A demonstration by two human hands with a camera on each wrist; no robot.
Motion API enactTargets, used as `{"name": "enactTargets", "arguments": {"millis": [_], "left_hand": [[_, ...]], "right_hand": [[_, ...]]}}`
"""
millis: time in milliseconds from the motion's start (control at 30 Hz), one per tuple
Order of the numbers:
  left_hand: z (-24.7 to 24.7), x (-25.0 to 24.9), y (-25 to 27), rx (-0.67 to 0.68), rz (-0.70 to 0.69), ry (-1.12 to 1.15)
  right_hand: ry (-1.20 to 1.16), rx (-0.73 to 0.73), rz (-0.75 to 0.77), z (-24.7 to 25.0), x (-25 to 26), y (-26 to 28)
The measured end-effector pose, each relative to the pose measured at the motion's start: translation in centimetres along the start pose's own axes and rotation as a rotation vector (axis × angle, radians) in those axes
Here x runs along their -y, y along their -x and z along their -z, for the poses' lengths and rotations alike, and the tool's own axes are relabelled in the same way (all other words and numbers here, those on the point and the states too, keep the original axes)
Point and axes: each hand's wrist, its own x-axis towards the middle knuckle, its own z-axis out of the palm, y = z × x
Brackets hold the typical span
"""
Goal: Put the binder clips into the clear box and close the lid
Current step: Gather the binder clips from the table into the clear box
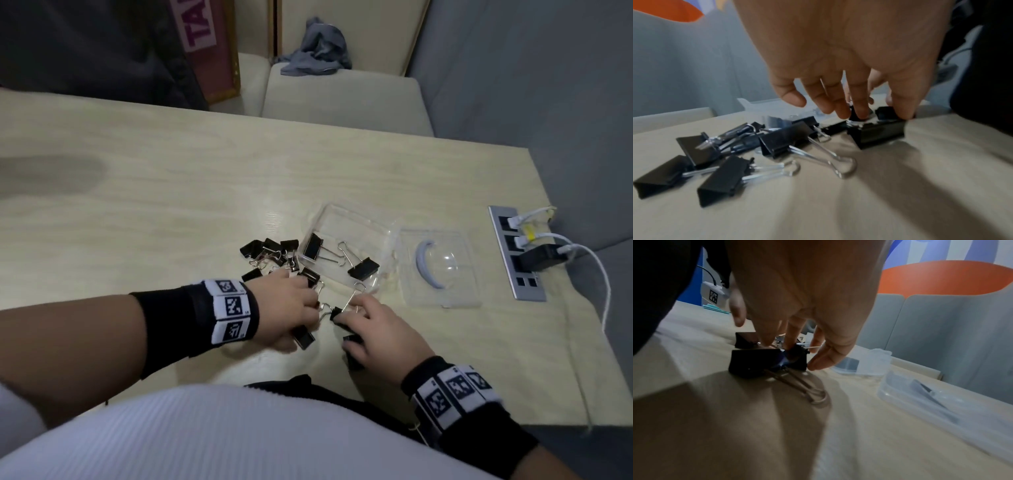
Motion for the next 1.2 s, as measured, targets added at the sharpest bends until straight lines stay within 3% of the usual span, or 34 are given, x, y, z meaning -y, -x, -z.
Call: {"name": "enactTargets", "arguments": {"millis": [67, 200, 367, 533, 667, 867, 1000, 1067, 1200], "left_hand": [[-0.9, -0.2, 0.0, 0.055, -0.005, -0.009], [-1.9, -0.6, -0.3, 0.028, 0.05, 0.004], [-1.6, -0.4, -0.4, -0.007, 0.066, 0.077], [0.9, 1.4, 0.2, -0.212, 0.079, 0.289], [2.6, 3.4, -0.9, -0.369, 0.111, 0.285], [5.6, 6.4, -4.0, -0.284, 0.194, 0.1], [5.6, 7.4, -5.6, -0.139, 0.221, 0.079], [5.3, 7.2, -6.1, -0.13, 0.245, 0.105], [5.1, 5.5, -5.5, -0.373, 0.22, 0.422]], "right_hand": [[0.01, -0.013, -0.021, -0.4, 0.4, -0.4], [0.081, -0.025, -0.018, -0.6, 1.1, -0.9], [-0.049, -0.146, 0.009, 0.4, 1.2, -0.5], [-0.225, -0.352, -0.094, 1.7, 1.0, 0.6], [-0.301, -0.381, -0.137, 2.5, 0.6, 0.6], [-0.303, -0.393, -0.106, 3.7, 0.3, 0.4], [-0.339, -0.484, -0.101, 3.8, -0.1, 0.0], [-0.373, -0.518, -0.134, 4.1, -0.2, -0.2], [-0.615, -0.656, -0.229, 4.9, 0.0, -1.0]]}}
